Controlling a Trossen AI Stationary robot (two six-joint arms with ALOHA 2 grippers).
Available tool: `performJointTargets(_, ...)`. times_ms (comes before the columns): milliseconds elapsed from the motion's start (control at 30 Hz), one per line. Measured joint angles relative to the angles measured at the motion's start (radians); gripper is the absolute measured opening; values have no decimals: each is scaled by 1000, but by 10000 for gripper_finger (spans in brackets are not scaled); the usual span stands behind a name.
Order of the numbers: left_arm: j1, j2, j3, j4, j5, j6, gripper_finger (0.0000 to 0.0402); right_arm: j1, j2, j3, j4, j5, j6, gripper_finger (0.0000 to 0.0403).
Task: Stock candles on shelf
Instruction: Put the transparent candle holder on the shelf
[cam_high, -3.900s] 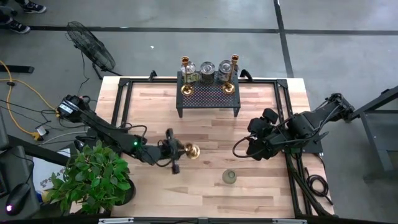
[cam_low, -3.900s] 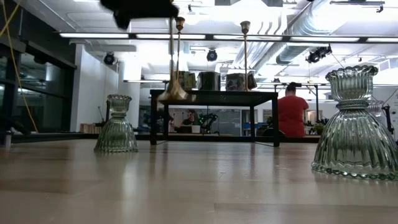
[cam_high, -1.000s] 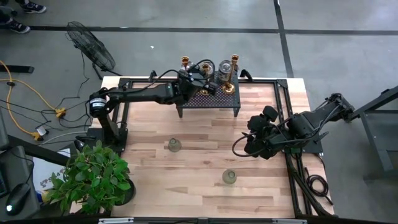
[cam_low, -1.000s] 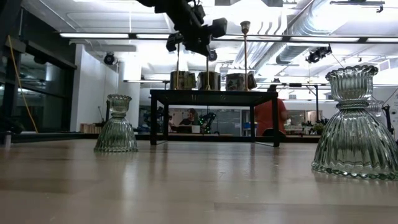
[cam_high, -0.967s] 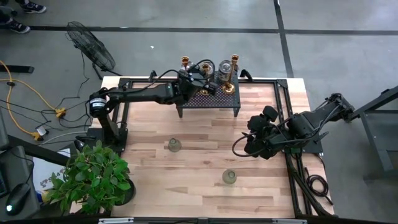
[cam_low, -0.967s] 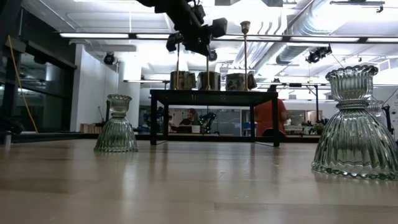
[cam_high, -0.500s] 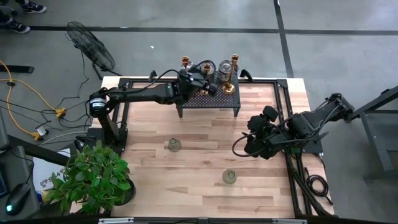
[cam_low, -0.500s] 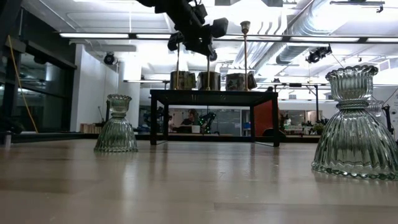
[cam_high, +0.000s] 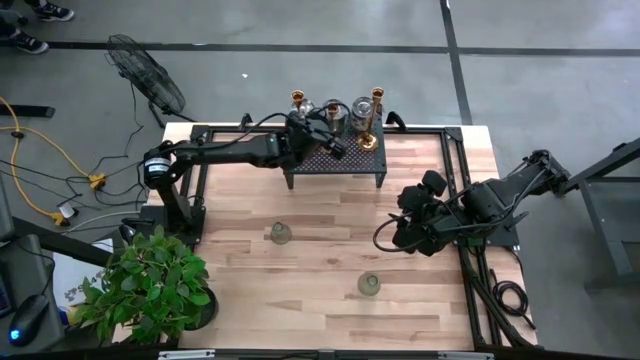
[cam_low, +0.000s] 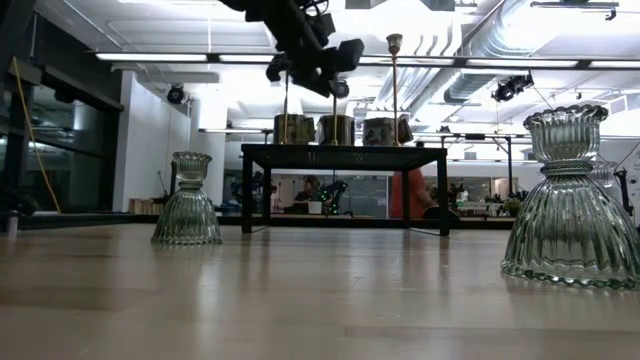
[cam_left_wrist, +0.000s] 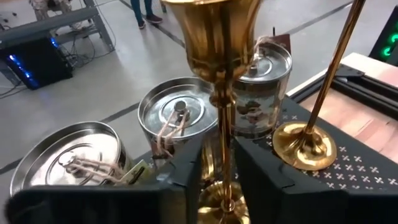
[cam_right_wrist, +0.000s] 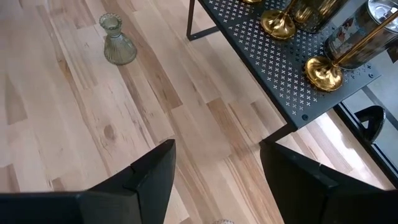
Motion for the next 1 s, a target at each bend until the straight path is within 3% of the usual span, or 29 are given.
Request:
performJointTargets(200,0,0,0,-14,1,-7,171,0,0,0,0,-2,0,227)
performJointTargets(333,-7,0,0,-68,10,-33,204,0,0,0,0,-10,0,227)
performJointTargets(667,-84,-26,-2,-143,-57,-34,210,10,0,-9,1,-12,28,227)
performJointTargets(1000,-218,-89,3,-280,-102,-35,210,75,0,-187,6,-7,224,227)
